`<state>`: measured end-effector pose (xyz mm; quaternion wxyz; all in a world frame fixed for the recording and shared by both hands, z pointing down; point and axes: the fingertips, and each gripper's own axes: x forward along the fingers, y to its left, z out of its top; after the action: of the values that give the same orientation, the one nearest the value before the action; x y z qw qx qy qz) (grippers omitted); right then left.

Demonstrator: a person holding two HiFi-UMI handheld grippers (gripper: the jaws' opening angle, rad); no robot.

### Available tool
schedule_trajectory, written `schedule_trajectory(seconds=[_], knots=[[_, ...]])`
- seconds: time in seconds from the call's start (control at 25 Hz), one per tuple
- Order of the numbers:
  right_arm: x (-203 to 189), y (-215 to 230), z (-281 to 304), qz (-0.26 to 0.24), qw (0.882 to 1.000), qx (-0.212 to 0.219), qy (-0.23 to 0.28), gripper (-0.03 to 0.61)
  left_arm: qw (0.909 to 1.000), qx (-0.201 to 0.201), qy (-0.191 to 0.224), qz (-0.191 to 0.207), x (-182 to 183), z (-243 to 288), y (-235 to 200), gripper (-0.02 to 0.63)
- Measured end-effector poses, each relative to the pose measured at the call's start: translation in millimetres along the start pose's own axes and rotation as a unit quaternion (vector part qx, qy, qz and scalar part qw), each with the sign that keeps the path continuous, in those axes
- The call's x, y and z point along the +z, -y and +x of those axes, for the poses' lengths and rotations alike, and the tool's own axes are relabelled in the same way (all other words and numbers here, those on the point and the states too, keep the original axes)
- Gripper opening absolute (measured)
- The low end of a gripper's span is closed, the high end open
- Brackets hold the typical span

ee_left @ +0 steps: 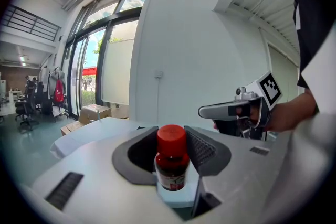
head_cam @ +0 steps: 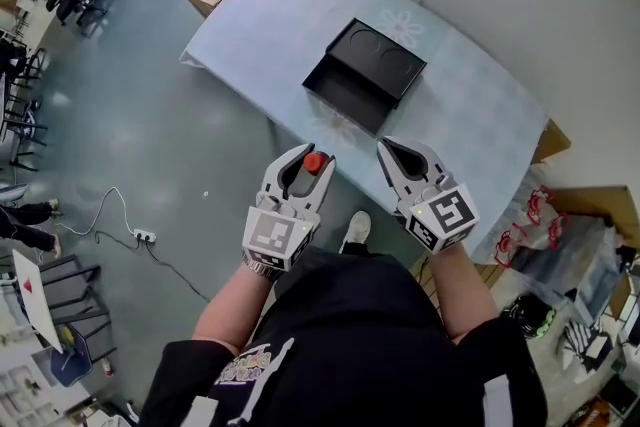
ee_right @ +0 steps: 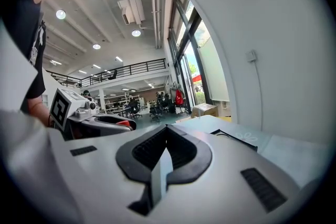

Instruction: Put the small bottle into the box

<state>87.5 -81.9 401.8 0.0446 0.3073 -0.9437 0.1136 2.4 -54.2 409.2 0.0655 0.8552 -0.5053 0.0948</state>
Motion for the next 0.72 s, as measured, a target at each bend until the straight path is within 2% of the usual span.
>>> schedule_trajectory(seconds=[0.36, 0.72], knots=[[7, 37, -10, 0.015, 1.000, -0.026, 0.010, 0.008, 0.9997, -0.021, -0.007, 0.015, 9, 44, 5, 0.156], [4, 66, 0, 0.022, 0.997, -0.073, 0.005, 0.008, 0.9984, -0.051, -0.001, 0.025, 4, 88, -14, 0.156]])
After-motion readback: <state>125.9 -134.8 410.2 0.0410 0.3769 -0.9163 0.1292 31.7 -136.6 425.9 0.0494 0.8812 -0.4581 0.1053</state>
